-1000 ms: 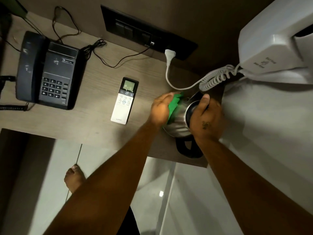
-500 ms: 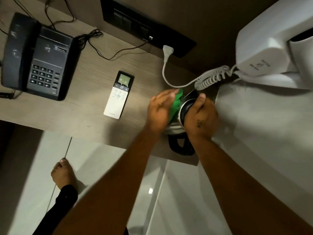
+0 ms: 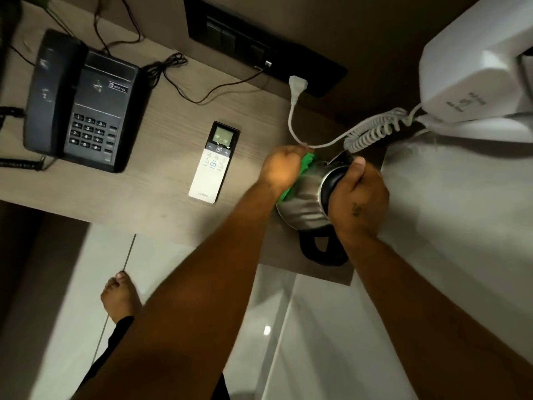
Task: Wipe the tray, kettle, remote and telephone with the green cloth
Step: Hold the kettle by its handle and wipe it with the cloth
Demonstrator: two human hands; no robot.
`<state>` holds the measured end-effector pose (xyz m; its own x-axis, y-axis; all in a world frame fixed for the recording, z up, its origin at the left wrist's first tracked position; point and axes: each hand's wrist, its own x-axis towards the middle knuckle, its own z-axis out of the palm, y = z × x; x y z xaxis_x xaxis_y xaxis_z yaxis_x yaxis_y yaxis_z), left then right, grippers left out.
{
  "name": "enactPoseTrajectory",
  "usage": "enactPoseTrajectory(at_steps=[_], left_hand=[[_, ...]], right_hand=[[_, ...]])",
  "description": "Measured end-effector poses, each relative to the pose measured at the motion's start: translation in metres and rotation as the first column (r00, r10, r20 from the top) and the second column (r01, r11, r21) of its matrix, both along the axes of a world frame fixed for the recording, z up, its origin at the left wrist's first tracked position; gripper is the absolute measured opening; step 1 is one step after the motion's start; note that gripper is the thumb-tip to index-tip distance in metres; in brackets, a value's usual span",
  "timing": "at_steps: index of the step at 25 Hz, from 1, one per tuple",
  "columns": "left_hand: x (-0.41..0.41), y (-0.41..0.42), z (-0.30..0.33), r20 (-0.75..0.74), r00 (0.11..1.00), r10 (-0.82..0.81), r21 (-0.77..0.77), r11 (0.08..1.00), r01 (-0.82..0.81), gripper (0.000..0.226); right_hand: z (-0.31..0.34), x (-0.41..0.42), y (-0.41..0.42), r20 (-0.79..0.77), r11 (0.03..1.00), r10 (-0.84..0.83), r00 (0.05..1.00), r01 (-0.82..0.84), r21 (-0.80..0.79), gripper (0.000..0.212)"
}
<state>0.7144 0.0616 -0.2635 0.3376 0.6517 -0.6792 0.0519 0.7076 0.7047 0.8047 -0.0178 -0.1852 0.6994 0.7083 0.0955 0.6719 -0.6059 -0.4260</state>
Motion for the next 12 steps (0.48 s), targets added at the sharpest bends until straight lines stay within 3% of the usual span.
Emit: enactPoseTrajectory(at_steps=[3, 6, 9, 12], left_hand=[[-0.007, -0.048, 0.013, 0.096, 0.981, 0.166, 0.128, 0.976, -0.178, 0.042], [-0.022, -0.115, 0.002, -0.002, 0.956, 0.292, 0.119, 0.95, -0.29, 0.052], [-0.011, -0.081, -0.014, -0.004, 0.938, 0.348, -0.035, 0.937, -0.348, 0.042], [0.003, -0.033, 0.001, 0.002, 0.966, 0.26, -0.107, 0.96, -0.259, 0.034]], right_hand=[[0.0, 0.0, 0.0, 0.014, 1.0, -0.013, 1.0, 0.013, -0.005, 0.038], [0.001, 0.0, -0.001, 0.0, 1.0, -0.003, 1.0, 0.003, -0.009, 0.04], [0.002, 0.0, -0.002, -0.003, 1.0, 0.005, 1.0, -0.005, 0.003, 0.04], [0.003, -0.002, -0.002, 0.004, 1.0, 0.007, 1.0, -0.008, 0.018, 0.036]])
